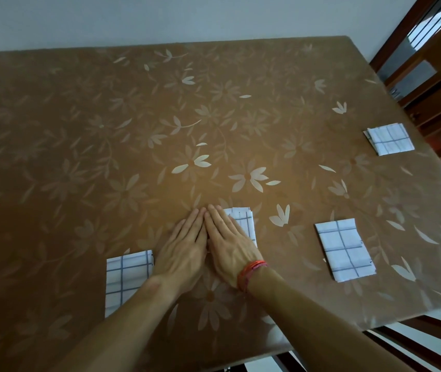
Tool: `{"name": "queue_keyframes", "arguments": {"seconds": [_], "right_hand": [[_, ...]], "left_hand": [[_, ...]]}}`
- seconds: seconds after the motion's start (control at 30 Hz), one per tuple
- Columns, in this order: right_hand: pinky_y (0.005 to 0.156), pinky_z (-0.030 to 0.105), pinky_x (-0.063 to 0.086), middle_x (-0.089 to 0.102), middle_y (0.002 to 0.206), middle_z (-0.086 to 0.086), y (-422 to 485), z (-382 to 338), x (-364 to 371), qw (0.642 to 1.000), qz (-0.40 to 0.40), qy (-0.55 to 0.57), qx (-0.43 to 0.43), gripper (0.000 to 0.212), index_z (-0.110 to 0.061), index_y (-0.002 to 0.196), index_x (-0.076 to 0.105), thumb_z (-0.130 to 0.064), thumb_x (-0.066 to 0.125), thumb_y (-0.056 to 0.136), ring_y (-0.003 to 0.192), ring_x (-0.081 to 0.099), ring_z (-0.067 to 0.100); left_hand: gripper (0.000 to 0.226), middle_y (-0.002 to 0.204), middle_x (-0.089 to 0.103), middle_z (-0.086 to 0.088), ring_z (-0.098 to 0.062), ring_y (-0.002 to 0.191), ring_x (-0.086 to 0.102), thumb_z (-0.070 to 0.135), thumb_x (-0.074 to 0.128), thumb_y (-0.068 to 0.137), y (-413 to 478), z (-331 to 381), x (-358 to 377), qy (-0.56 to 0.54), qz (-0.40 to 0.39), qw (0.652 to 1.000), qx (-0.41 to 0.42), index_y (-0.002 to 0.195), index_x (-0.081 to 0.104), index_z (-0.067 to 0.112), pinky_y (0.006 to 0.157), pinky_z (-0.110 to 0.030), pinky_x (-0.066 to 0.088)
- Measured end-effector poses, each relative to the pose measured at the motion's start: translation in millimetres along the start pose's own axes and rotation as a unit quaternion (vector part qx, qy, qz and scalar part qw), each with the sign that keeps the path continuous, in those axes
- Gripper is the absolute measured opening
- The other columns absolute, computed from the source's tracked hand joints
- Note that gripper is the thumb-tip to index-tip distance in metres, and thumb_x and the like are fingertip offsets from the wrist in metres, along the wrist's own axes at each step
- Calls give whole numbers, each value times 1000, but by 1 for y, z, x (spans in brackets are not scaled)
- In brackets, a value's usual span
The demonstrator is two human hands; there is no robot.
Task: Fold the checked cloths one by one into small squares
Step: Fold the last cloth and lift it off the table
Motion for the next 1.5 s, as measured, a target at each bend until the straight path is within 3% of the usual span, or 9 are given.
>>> {"name": "queue_keyframes", "arguments": {"seconds": [0.2,0.4,0.53,0.7,0.87,1.1,1.3,1.4,1.5], "right_hand": [[118,43,22,15,160,12,0,9,17,999,-11,-38,27,56,-4,152,18,-28,20,101,149,9,23],[120,42,18,11,161,10,1,13,15,997,-30,-65,23,66,-6,152,16,-37,-7,99,149,5,22],[119,43,17,10,160,11,-8,26,8,995,-42,-84,23,60,-4,152,16,-37,9,102,149,6,23],[121,38,-2,-13,160,5,-32,64,-11,990,-86,-105,40,62,-9,152,-7,-42,9,102,147,-14,19],[121,39,1,-7,161,7,-33,63,-11,990,-80,-107,51,63,-8,152,-3,-42,9,101,148,-9,20],[122,37,1,-3,162,6,-27,57,-23,991,-102,-67,64,68,-10,154,1,-45,21,99,149,-4,21],[105,35,36,33,148,0,-4,56,-51,995,-73,-31,62,84,-22,151,19,-44,60,82,129,35,22],[99,33,39,38,141,-1,9,60,-56,993,-86,-20,73,88,-29,148,24,-41,69,74,124,38,22],[95,33,40,42,136,-1,17,62,-58,991,-96,1,96,85,-30,143,31,-35,73,70,126,38,23]], "left_hand": [[56,161,7,-5,-14,149,-2,24,13,99,-2,0,2,-26,-3,1000,-8,153,13,7,118,-35,1],[54,162,2,-4,-13,149,-5,22,18,102,0,-1,4,-25,-8,1000,-10,153,10,9,119,-32,0],[56,161,10,-8,-18,149,3,19,13,97,-2,-1,2,0,-25,1000,-10,151,14,6,120,-35,9],[64,160,-13,-3,-14,146,-18,25,-10,90,-1,2,-2,-23,-56,998,-6,152,-6,10,119,-31,-6],[67,159,-18,-2,-13,145,-23,26,-14,87,-1,4,-3,-16,-78,997,-12,152,-10,11,121,-32,-5],[56,163,2,-2,-11,148,-9,22,26,103,8,5,-22,-50,-56,997,-15,154,7,11,115,-24,-10],[66,148,36,0,-19,139,27,22,59,89,35,-1,-39,-61,-65,996,-9,147,28,13,111,-29,26],[48,121,49,-1,-23,119,43,14,65,79,50,-6,-40,-81,-70,994,-30,124,46,12,98,-30,38],[28,92,44,4,-20,92,44,8,65,72,59,-8,-41,-82,-86,991,-59,91,46,14,78,-30,39]]}}
Point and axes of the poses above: each hand's wrist, its own y-axis towards the middle knuckle, its own x-axis out of the palm, z = x × y, the point moved 6 cm from there along y, towards the middle knuckle
